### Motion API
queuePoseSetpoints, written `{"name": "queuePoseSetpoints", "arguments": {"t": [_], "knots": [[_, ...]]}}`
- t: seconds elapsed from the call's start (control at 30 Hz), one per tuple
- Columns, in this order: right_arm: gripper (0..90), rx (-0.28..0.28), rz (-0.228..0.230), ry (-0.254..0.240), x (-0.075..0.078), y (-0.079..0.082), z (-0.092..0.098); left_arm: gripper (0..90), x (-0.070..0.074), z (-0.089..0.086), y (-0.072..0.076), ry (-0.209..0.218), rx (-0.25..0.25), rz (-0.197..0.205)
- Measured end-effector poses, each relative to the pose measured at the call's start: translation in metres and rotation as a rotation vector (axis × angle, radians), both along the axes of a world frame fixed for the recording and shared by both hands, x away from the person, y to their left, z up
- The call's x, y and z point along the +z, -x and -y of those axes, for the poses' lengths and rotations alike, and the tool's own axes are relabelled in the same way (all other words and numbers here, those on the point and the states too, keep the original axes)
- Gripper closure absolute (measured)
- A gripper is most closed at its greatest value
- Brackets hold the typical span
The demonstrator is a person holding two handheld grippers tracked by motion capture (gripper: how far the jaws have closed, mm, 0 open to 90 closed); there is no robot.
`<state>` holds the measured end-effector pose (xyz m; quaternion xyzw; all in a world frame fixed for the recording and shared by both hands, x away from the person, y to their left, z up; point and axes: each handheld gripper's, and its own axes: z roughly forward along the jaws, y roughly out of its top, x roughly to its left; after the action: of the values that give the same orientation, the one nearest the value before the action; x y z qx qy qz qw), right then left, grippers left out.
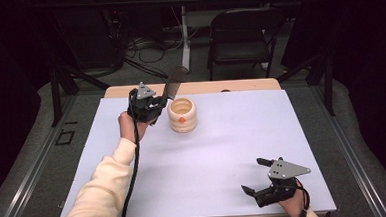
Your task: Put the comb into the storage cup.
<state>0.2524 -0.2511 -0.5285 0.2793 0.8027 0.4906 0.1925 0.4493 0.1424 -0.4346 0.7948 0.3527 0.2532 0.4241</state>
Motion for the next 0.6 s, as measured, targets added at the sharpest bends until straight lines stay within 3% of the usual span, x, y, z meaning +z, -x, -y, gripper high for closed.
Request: {"name": "queuePoseSetpoints", "arguments": {"t": [0.6], "knots": [[0.0,-0.001,-0.003,0.0,-0.0002,0.0,0.0,72.2,0.0021,0.0043,-0.0053,0.013,0.01,0.023]]}}
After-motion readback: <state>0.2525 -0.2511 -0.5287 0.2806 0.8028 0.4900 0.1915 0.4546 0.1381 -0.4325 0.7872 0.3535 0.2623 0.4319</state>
